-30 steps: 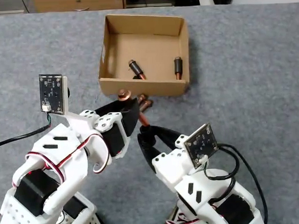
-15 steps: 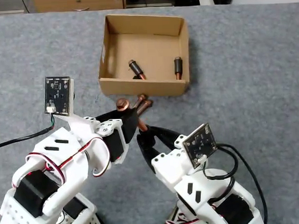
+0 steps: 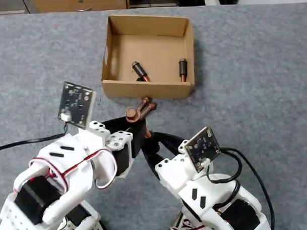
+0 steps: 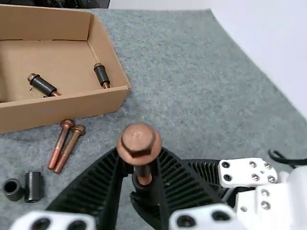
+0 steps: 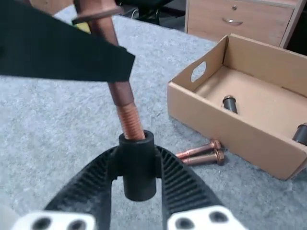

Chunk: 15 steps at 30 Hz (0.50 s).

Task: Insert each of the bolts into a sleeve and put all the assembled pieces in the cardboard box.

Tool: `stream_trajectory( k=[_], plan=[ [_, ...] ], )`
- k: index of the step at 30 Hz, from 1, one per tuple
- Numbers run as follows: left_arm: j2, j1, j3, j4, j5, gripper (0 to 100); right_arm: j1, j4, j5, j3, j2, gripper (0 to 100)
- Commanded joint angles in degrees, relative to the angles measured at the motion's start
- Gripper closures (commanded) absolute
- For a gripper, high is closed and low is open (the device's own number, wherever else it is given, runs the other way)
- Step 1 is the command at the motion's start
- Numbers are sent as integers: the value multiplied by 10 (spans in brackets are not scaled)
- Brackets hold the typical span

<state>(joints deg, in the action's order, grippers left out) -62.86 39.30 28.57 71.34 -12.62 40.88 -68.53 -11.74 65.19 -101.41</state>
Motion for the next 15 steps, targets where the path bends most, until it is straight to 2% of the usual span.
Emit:
stream_trajectory(
  k=[1,5,15],
  plan=[
    [44,12,-47,54,9,975,6,4,-3,-12,-6,997],
    [87,13,-70,74,8,975,16,4,-4,-21,-6,997],
    [88,17,-81,97,12,975,43,-7,-2,-30,-6,997]
  ],
)
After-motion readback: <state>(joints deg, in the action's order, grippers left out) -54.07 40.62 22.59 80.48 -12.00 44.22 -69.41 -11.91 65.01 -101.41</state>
